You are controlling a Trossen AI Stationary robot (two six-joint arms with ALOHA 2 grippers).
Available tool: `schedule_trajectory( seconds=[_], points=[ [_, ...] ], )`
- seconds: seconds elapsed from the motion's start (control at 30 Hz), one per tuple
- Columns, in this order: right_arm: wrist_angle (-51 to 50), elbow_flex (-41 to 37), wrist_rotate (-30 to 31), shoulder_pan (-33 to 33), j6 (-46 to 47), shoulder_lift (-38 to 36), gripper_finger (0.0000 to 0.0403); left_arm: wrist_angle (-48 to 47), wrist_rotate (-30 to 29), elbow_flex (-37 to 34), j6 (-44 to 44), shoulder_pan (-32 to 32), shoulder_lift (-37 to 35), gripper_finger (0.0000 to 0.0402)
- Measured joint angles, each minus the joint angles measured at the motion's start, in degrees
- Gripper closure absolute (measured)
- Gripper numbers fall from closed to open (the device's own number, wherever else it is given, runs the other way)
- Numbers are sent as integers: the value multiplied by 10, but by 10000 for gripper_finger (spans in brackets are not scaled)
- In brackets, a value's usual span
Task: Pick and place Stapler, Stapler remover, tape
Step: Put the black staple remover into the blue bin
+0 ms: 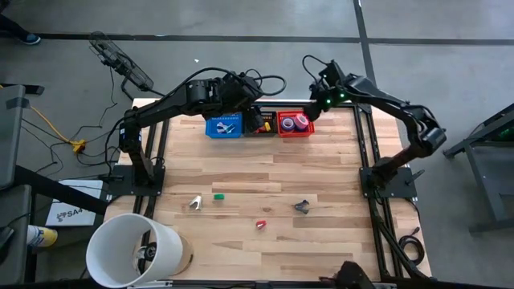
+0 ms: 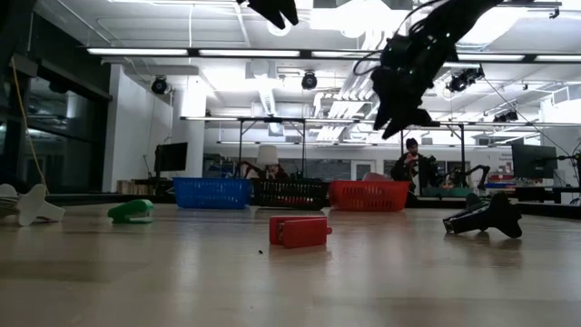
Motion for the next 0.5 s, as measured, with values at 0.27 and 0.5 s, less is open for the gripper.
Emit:
schedule_trajectory(
  seconds=[0.27, 0.5],
  points=[
    [-18, 0, -52, 14, -57, -54, 224, -2, 0, 0, -70, 0, 0, 173],
    [-49, 0, -114, 62, -159, -99, 223, -38, 1, 0, -140, 0, 0, 173]
  ],
)
